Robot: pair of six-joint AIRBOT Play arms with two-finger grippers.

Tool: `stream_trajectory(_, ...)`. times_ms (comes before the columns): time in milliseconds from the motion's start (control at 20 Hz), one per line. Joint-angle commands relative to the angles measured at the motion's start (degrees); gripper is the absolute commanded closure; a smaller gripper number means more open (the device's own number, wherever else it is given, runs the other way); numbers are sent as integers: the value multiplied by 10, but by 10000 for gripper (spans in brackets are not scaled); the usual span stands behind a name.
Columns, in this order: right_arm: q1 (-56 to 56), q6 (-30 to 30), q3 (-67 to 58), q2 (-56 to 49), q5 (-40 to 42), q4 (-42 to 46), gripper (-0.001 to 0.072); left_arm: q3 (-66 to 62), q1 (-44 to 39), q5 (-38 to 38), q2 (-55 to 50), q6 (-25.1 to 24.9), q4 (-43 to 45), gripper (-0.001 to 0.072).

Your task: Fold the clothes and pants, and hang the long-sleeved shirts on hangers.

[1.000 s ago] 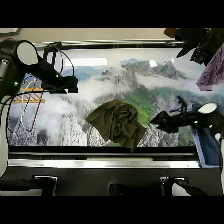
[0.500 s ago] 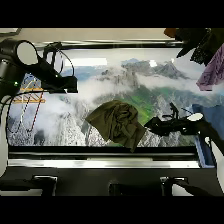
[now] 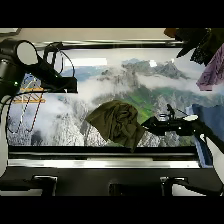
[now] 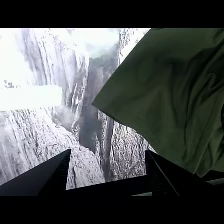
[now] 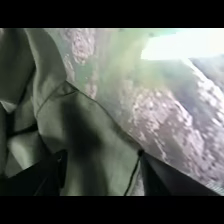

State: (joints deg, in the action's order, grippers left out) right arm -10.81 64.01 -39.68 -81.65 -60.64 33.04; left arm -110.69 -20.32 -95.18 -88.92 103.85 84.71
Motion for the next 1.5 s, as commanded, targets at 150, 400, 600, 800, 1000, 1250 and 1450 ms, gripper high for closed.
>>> stream_trajectory(150, 15, -8, 0, -15, 13, 10, 196, 0, 14, -2, 0, -5, 0, 178)
stream_trajectory(400, 101, 78, 0, -15, 49, 96, 335, 0, 45, -17, 3, -6, 0, 177)
stream_trajectory(600, 99, 80, 0, -12, 53, 86, 684, 1, 89, -19, 8, -6, 0, 177)
stream_trajectory(800, 99, 92, 0, 30, 48, 86, 685, 47, 157, 12, 12, -40, -45, 177)
stream_trajectory(1000, 99, 134, 0, 96, 23, 108, 685, 203, 224, 116, 13, -149, -232, 177)
stream_trajectory(1250, 99, 151, 0, 151, -25, 117, 684, 413, 241, 250, 6, -270, -394, 178)
stream_trajectory(1450, 99, 158, 0, 178, -39, 115, 684, 468, 233, 271, -35, -348, -507, 178)
